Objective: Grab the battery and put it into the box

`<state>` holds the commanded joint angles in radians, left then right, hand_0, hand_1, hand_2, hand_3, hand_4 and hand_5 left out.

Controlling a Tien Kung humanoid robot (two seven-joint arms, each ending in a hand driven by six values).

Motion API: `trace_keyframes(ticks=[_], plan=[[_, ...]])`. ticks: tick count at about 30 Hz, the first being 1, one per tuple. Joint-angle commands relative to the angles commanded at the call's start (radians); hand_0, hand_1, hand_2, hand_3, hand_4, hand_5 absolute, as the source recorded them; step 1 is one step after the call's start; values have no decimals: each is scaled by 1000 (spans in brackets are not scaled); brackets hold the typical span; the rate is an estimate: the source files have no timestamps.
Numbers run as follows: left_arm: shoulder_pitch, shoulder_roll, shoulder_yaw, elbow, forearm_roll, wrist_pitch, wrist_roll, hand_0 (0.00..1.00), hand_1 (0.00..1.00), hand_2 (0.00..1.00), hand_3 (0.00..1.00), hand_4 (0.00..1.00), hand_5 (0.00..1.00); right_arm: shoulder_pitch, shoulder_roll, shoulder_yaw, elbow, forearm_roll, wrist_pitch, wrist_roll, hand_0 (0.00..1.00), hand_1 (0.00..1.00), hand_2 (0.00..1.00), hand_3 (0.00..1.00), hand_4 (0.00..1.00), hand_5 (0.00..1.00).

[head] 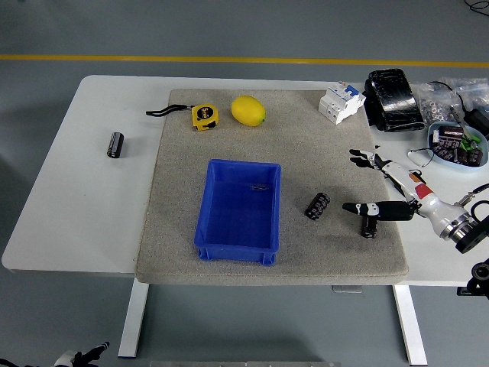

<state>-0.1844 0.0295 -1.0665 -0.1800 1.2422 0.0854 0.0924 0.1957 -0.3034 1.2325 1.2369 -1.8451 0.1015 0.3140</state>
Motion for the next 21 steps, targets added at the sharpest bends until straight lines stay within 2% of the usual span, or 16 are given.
trace_keyframes(ticks=[2, 6, 7, 10, 12, 13, 18, 19, 21], plan=[[0, 0, 0, 0, 1, 0, 0, 694, 648, 746, 741, 739, 742, 2, 1, -4, -11, -28, -11, 0, 928, 860, 863, 952, 998, 308], [-1, 1, 1, 0, 4, -1, 2, 694, 648, 746, 741, 739, 742, 3, 2, -16, -42, -83, -64, 0, 928, 860, 863, 952, 998, 308], [-1, 2, 0, 0, 5, -1, 3, 694, 644, 746, 739, 740, 741, 1, 2, -17, -48, -92, -74, 0, 824, 777, 795, 885, 998, 309], [-1, 2, -4, 0, 11, -1, 4, 694, 644, 746, 739, 740, 741, -8, 2, -12, -59, -115, -87, -3, 824, 777, 795, 885, 998, 309], [-1, 3, -4, 0, 11, -1, 4, 694, 644, 746, 739, 740, 741, -15, 1, -7, -61, -126, -90, -5, 824, 777, 795, 885, 998, 309], [-1, 3, -4, 0, 12, -1, 4, 693, 641, 746, 735, 739, 739, -21, 1, -3, -61, -133, -90, -7, 722, 717, 736, 857, 998, 313], [-3, 4, -8, 0, 17, -2, 5, 693, 641, 746, 735, 739, 739, -45, -1, 15, -45, -147, -69, -14, 722, 717, 736, 857, 998, 313], [-3, 4, -8, 0, 18, -2, 5, 692, 639, 745, 731, 730, 731, -48, -2, 16, -41, -148, -65, -15, 667, 689, 710, 846, 998, 323], [-4, 4, -11, 0, 22, -3, 5, 692, 639, 745, 731, 730, 731, -52, -3, 16, -34, -149, -59, -18, 667, 689, 710, 846, 998, 323]])
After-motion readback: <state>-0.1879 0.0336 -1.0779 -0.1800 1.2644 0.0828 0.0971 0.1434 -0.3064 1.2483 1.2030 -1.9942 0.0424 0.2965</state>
